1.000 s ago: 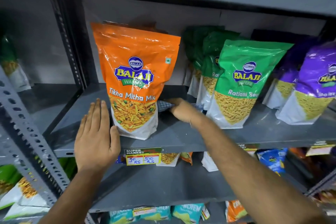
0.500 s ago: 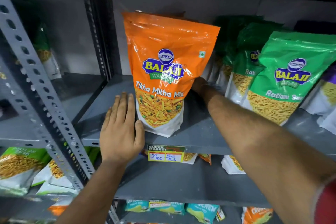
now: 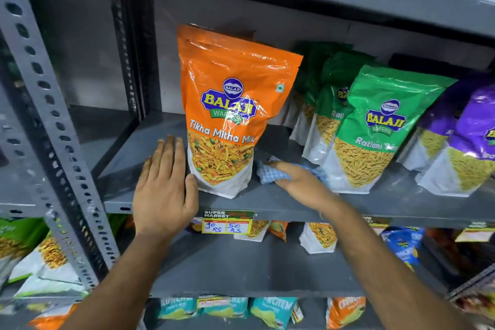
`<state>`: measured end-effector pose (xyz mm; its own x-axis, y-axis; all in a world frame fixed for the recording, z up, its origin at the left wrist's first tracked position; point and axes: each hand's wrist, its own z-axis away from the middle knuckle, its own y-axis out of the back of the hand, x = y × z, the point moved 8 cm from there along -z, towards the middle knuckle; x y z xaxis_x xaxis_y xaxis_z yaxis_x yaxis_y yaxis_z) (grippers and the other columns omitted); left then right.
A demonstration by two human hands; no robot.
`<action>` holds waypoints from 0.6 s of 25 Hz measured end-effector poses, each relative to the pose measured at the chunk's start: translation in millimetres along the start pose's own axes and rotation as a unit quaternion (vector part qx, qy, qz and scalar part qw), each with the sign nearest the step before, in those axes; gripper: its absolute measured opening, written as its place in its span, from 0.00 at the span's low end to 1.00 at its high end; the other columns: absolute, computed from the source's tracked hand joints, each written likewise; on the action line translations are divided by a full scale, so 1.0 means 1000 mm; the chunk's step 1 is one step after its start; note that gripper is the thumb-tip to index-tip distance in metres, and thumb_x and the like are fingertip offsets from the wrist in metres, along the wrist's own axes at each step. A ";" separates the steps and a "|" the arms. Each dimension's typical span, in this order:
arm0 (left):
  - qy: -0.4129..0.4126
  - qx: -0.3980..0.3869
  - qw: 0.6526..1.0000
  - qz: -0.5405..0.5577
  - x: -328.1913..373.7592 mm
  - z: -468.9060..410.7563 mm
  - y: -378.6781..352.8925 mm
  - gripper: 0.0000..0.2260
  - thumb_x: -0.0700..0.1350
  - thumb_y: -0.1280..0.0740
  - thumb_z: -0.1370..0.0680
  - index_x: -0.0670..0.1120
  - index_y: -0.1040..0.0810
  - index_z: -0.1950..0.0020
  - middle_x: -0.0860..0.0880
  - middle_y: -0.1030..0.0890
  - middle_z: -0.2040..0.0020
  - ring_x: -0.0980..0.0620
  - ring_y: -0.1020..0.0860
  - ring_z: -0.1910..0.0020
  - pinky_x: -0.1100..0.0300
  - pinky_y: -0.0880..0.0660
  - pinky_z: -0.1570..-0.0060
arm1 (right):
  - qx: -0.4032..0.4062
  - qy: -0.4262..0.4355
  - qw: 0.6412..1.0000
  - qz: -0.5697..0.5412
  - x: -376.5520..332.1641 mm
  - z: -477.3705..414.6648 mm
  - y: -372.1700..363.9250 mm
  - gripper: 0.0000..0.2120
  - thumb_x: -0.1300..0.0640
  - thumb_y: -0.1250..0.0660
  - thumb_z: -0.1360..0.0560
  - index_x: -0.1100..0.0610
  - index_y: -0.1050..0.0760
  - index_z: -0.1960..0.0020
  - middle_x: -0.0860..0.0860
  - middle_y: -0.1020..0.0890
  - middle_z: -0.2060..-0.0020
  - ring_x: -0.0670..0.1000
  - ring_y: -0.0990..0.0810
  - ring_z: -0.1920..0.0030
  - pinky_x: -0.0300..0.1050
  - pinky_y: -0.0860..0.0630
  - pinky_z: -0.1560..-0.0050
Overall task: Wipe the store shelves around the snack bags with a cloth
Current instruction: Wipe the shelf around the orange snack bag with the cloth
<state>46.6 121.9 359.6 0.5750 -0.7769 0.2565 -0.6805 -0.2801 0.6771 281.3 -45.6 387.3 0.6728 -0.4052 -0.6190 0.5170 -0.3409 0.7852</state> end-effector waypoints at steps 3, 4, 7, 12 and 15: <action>-0.001 -0.002 1.000 0.001 -0.001 0.000 0.000 0.32 0.52 0.49 0.15 0.40 0.41 0.12 0.38 0.35 0.13 0.39 0.38 0.13 0.39 0.38 0.16 | -0.044 0.049 0.996 0.054 0.008 0.034 -0.009 0.23 0.51 0.35 0.19 0.44 0.34 0.25 0.40 0.31 0.26 0.41 0.35 0.27 0.41 0.39 0.25; -0.002 -0.002 1.000 0.001 -0.001 0.000 0.000 0.32 0.52 0.49 0.15 0.40 0.41 0.12 0.39 0.35 0.13 0.39 0.38 0.13 0.39 0.38 0.16 | -0.056 0.072 0.993 0.070 0.008 0.039 -0.012 0.25 0.48 0.36 0.19 0.44 0.36 0.23 0.39 0.35 0.24 0.39 0.38 0.25 0.40 0.43 0.23; -0.001 -0.002 1.000 -0.003 0.000 0.000 0.001 0.32 0.52 0.49 0.15 0.41 0.41 0.12 0.39 0.35 0.13 0.40 0.38 0.13 0.39 0.39 0.16 | -0.049 0.112 0.988 0.098 0.007 0.044 -0.012 0.26 0.46 0.39 0.18 0.45 0.40 0.22 0.38 0.39 0.24 0.37 0.43 0.24 0.38 0.47 0.22; 0.003 -0.001 1.000 -0.006 0.000 0.001 0.001 0.31 0.52 0.48 0.14 0.43 0.42 0.11 0.41 0.37 0.12 0.42 0.40 0.12 0.41 0.41 0.15 | -0.064 0.156 0.983 0.069 0.003 0.071 -0.013 0.23 0.44 0.42 0.18 0.41 0.35 0.24 0.35 0.34 0.26 0.32 0.40 0.25 0.32 0.43 0.26; -0.001 0.008 1.000 -0.012 0.002 0.000 0.002 0.31 0.52 0.49 0.14 0.43 0.42 0.11 0.41 0.36 0.13 0.41 0.40 0.12 0.40 0.40 0.16 | -0.004 0.130 0.991 0.028 0.005 0.069 0.003 0.14 0.44 0.42 0.18 0.43 0.26 0.35 0.40 0.17 0.41 0.37 0.22 0.39 0.41 0.26 0.38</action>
<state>45.9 119.5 361.5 0.5897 -0.7714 0.2390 -0.6740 -0.3070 0.6720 249.6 -107.2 385.6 0.8136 -0.1898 -0.5495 0.4791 -0.3166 0.8187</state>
